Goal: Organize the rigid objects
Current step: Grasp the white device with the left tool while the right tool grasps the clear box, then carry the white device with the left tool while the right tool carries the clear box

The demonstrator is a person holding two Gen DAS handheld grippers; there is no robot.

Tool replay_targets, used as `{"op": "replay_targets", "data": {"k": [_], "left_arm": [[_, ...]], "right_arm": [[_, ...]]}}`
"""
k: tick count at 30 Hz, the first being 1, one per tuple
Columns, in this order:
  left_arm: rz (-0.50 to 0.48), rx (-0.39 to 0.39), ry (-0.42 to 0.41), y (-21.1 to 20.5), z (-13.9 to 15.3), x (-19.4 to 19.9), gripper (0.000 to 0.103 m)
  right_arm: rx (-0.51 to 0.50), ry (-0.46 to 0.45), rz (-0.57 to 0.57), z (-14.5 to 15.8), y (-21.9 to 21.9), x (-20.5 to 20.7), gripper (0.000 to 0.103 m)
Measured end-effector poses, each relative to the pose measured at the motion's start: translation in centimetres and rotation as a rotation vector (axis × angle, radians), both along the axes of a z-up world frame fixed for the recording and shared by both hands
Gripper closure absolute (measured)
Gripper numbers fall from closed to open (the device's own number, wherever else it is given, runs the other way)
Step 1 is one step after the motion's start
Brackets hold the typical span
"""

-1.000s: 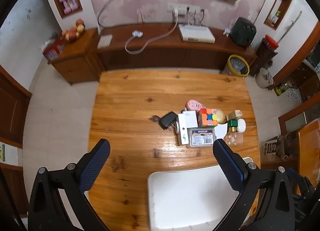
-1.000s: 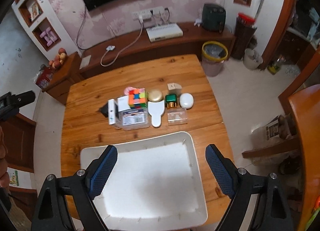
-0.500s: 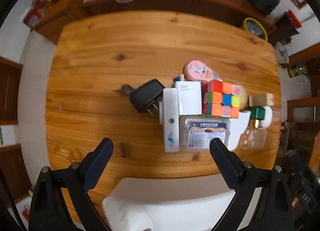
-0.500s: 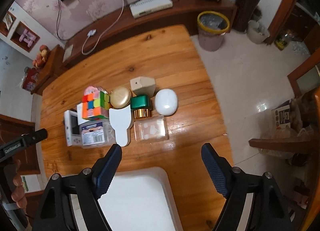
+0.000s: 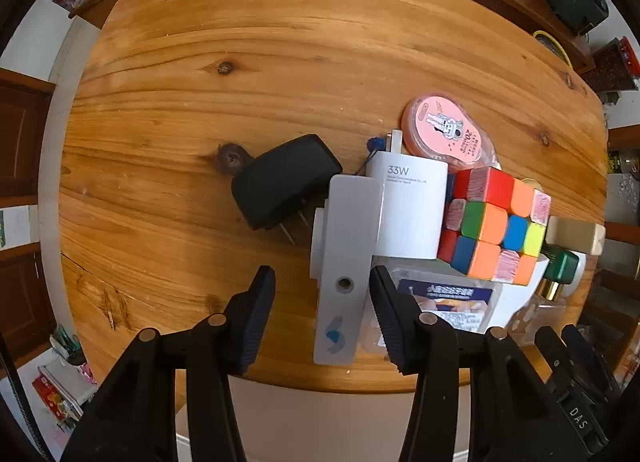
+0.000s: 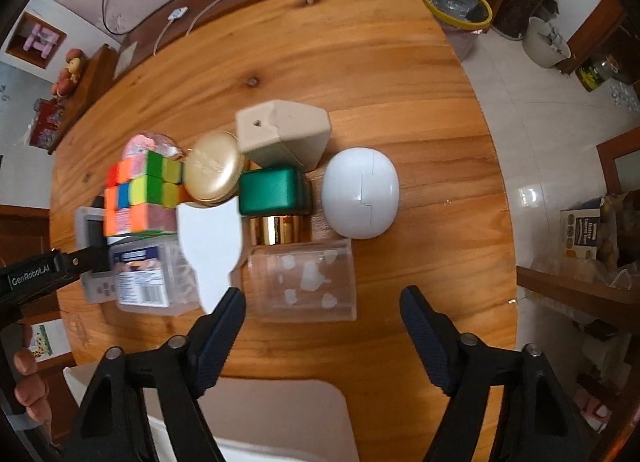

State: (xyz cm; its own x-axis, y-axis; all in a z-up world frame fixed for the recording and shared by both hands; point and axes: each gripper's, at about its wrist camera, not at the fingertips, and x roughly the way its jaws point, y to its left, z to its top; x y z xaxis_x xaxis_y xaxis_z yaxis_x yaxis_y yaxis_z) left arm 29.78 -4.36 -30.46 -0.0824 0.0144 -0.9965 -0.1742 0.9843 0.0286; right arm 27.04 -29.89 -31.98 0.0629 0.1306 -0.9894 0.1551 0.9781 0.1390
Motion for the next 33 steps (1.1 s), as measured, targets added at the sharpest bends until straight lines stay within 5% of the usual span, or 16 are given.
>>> {"op": "replay_targets", "data": {"k": [18,21,33], "left_arm": [[0.0,0.055,-0.012,-1.3,-2.2,1.4,0.068],[-0.006,0.05,-0.016,-2.0,-1.9,1.1,0.076],[-0.04,0.028,-0.117,-1.0,2.2,-1.1,0.077]], "right_arm": [[-0.037,0.049,0.054,-2.0,3.6,2.4,0.028],[-0.093,0.057,0.068,-2.2,4.0,2.8,0.039],[-0.016,-0.006,0.043,-0.8,2.7,0.3,0.042]]}}
